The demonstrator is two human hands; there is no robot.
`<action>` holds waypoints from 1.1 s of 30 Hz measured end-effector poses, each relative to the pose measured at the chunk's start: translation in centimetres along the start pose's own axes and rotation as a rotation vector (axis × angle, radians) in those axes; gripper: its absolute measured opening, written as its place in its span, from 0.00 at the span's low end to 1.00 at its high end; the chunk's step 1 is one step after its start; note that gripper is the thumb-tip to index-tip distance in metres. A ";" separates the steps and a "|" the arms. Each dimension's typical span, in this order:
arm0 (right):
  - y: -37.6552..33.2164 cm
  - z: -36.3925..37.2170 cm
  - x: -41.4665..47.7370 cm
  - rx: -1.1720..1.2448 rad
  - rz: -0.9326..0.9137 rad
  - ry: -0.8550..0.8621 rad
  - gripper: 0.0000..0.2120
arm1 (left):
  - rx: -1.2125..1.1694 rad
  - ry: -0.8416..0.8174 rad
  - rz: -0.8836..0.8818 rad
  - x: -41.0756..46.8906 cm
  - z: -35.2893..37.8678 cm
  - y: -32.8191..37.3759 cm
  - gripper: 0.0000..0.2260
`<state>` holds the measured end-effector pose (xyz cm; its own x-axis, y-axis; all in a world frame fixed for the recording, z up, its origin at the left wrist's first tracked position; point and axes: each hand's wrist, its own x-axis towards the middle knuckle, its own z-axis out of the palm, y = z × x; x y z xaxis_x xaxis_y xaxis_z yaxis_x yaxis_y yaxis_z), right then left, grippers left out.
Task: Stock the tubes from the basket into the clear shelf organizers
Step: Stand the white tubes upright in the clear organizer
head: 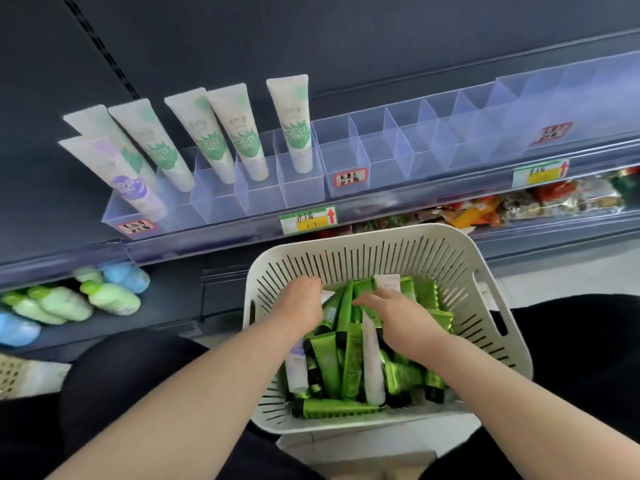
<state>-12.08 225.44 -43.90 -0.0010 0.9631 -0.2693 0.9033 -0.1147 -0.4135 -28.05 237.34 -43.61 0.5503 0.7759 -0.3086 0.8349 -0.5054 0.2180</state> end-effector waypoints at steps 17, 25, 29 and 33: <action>1.5 -1.7 -0.2 0.269 0.094 -0.002 0.03 | -0.198 -0.259 -0.413 3.5 2.9 -1.2 0.12; 0.7 -2.4 0.3 0.180 0.113 0.170 0.10 | -0.230 -0.307 -0.304 3.2 2.0 -0.9 0.12; -0.3 -3.1 0.0 0.183 0.048 0.261 0.08 | -0.360 -0.105 -0.166 1.8 1.4 -0.6 0.08; -1.6 -5.2 0.0 0.183 0.029 0.404 0.07 | -0.407 0.108 -0.089 -0.1 -1.7 -0.7 0.08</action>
<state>-11.25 226.89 -38.75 0.2245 0.9724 0.0636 0.8094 -0.1497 -0.5678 -28.77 238.25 -42.18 0.4538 0.8558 -0.2484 0.7939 -0.2617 0.5488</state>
